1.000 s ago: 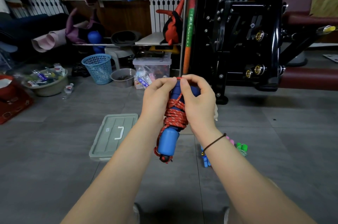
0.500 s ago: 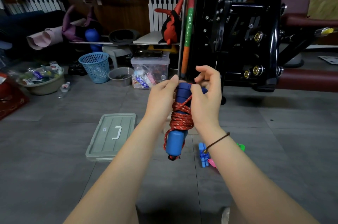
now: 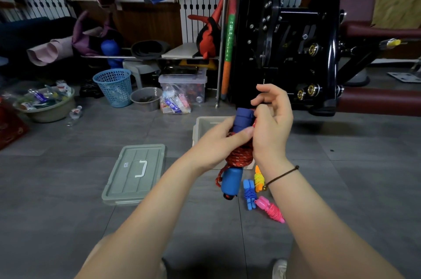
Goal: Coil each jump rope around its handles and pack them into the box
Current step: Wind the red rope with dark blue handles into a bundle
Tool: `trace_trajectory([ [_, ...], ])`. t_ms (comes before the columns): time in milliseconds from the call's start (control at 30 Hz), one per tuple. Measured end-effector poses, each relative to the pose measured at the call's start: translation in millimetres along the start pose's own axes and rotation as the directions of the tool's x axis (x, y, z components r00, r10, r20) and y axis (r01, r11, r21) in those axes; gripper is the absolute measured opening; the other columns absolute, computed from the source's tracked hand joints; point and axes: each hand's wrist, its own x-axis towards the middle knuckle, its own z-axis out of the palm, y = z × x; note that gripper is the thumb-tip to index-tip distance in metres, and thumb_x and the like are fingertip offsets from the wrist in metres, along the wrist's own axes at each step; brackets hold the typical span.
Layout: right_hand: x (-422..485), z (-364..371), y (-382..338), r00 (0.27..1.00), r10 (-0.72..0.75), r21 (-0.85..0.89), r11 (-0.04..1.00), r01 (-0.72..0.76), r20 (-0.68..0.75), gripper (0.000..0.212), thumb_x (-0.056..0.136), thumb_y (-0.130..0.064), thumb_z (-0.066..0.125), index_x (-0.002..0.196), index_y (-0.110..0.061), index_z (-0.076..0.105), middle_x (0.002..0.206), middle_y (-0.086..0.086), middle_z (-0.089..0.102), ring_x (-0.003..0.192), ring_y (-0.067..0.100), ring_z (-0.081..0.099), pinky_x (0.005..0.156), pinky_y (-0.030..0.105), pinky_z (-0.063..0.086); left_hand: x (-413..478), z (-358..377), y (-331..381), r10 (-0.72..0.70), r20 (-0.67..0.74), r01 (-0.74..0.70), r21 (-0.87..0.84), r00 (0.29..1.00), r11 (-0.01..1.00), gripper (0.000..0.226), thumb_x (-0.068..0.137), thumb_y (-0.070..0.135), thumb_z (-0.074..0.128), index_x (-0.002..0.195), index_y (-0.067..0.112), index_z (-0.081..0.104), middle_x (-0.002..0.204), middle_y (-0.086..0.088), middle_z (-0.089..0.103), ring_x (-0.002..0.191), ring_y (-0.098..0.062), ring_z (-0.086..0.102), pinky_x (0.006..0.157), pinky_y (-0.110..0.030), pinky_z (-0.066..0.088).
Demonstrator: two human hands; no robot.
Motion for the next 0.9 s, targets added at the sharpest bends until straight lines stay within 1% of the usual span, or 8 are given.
trace_trajectory([
  [100,6.8,-4.8,-0.4,0.983,0.175,0.135,0.977,-0.167,-0.054,0.038,0.077,0.013,0.040,0.097,-0.012,0.061,0.073,0.003,0.057,0.068,0.006,0.054,0.070,0.024,0.047,1.5,11.4,-6.9,0.065,-0.064,-0.063,0.035,0.996,0.997,0.029,0.094,0.033,0.056,0.123,0.030,0.051,0.102,0.003,0.066,0.093,-0.010,0.063,0.084,-0.030,0.052],
  [200,6.4,-5.6,0.0,0.952,0.296,0.146,0.941,-0.305,0.077,0.030,0.083,0.010,0.045,0.093,-0.014,0.061,0.075,0.001,0.057,0.068,0.005,0.054,0.069,0.021,0.047,4.1,18.3,-9.8,0.177,-0.319,-0.100,0.242,0.931,0.965,0.011,0.094,0.032,0.053,0.104,0.029,0.054,0.084,0.006,0.063,0.075,-0.009,0.059,0.069,-0.029,0.048],
  [333,0.5,-0.4,9.5,0.917,0.355,-0.020,0.934,-0.358,0.182,0.007,0.088,-0.008,0.058,0.094,-0.013,0.060,0.085,-0.004,0.060,0.078,0.005,0.057,0.071,0.019,0.046,10.0,10.3,-14.4,0.010,-0.518,0.018,0.048,0.855,0.999,0.022,0.084,0.042,0.056,0.070,0.025,0.056,0.060,0.005,0.059,0.061,-0.018,0.060,0.062,-0.045,0.055],
  [500,-0.6,-0.7,12.2,0.915,0.295,-0.205,0.948,-0.244,0.274,0.016,0.088,-0.007,0.051,0.092,-0.020,0.059,0.086,-0.003,0.057,0.076,0.004,0.051,0.066,0.016,0.043,12.1,-1.1,-15.8,-0.064,-0.552,0.115,0.058,0.831,0.992,0.039,0.085,0.043,0.062,0.058,0.017,0.051,0.053,0.005,0.052,0.048,-0.008,0.052,0.045,-0.023,0.042],
  [567,1.9,-4.4,11.3,0.870,0.380,-0.158,0.925,-0.346,0.315,0.020,0.086,-0.005,0.049,0.089,-0.021,0.059,0.085,0.002,0.056,0.077,0.008,0.051,0.065,0.017,0.043,12.9,-3.2,-17.5,-0.070,-0.500,0.123,0.073,0.863,0.990,0.040,0.080,0.048,0.064,0.068,0.010,0.058,0.059,0.000,0.059,0.054,-0.015,0.058,0.052,-0.031,0.048],
  [667,4.0,-7.1,10.7,0.745,0.540,0.097,0.781,-0.617,0.391,0.011,0.086,-0.024,0.054,0.084,-0.020,0.065,0.087,0.002,0.063,0.088,0.020,0.056,0.074,0.032,0.045,12.7,-2.3,-14.7,-0.089,-0.428,0.119,0.044,0.899,0.992,0.036,0.073,0.044,0.065,0.079,0.009,0.063,0.067,-0.005,0.065,0.060,-0.020,0.063,0.059,-0.037,0.053],
  [800,4.7,-11.3,6.8,0.822,0.428,-0.103,0.901,-0.422,0.376,0.014,0.086,-0.028,0.065,0.093,-0.017,0.070,0.086,-0.004,0.067,0.085,0.008,0.062,0.074,0.021,0.049,11.2,4.3,-11.0,-0.121,-0.319,0.130,0.009,0.940,0.991,0.022,0.078,0.029,0.065,0.085,0.008,0.061,0.062,0.003,0.065,0.056,-0.012,0.061,0.054,-0.030,0.053],
  [900,10.2,-19.2,7.0,0.794,0.417,-0.422,0.878,-0.226,0.443,0.018,0.082,-0.040,0.067,0.087,-0.023,0.072,0.081,-0.004,0.069,0.076,0.006,0.061,0.069,0.023,0.050,9.7,4.7,-11.9,-0.147,-0.293,0.189,0.121,0.945,0.974,0.035,0.069,0.037,0.057,0.092,0.012,0.062,0.075,-0.001,0.069,0.066,-0.016,0.064,0.066,-0.039,0.055],
])
